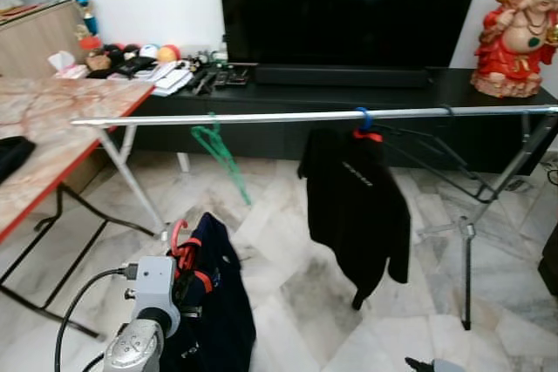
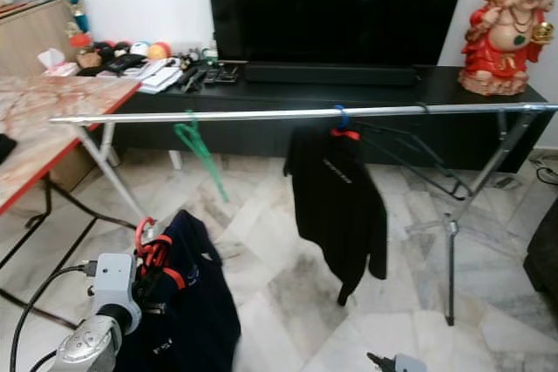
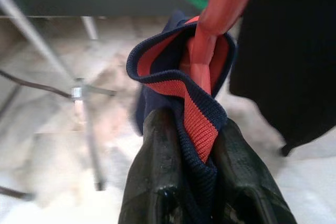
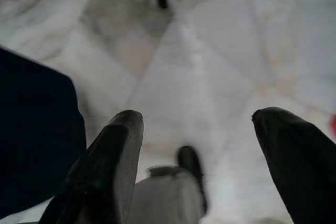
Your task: Hang hanger
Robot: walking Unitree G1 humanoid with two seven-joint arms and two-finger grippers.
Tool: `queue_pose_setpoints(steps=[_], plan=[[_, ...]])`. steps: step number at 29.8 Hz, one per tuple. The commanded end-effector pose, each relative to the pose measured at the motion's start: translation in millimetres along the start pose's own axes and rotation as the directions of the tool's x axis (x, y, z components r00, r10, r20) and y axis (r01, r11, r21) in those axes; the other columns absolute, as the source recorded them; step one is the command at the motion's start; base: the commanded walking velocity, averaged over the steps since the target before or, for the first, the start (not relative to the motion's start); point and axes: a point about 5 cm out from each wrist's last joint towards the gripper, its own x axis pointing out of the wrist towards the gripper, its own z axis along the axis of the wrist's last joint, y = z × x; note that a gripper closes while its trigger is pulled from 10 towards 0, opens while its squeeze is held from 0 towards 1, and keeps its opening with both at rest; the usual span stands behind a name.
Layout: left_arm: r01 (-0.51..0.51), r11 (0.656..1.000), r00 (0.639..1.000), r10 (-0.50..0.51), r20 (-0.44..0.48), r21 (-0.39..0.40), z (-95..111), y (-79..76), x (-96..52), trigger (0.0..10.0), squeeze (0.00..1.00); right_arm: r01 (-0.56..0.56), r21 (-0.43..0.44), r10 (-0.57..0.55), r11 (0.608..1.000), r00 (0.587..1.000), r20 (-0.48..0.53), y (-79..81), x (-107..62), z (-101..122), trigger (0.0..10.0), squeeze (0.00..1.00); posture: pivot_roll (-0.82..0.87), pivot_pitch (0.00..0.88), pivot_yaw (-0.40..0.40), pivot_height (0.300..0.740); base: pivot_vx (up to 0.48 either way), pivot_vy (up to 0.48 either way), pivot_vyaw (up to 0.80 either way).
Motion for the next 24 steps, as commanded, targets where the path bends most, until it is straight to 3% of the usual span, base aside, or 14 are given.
queue_pose_setpoints(steps=[1,10,24], plan=[[-0.017,1.000,0.999,0.017,0.051,0.015,13.5,6.7,0.7,10.0,0.00,-0.015,0.006,0.015,1.000,1.000,0.014,8.3,1.8,4.5,10.0,0.00,-0.01,0.010,0.033,0.740,0.277,-0.386,0.00],[-0.017,1.000,0.998,0.016,0.056,0.012,14.5,4.6,0.9,10.0,0.00,-0.017,-0.011,0.017,1.000,1.000,0.019,6.0,2.0,8.2,10.0,0.00,-0.01,0.015,0.029,0.740,0.278,-0.387,0.00],[0.000,1.000,0.998,-0.002,0.063,0.029,13.3,-0.3,-0.5,10.0,0.00,-0.030,-0.023,0.031,0.999,0.999,0.015,13.3,2.7,6.7,10.0,0.00,0.00,0.003,0.023,0.740,0.000,0.000,0.00]])
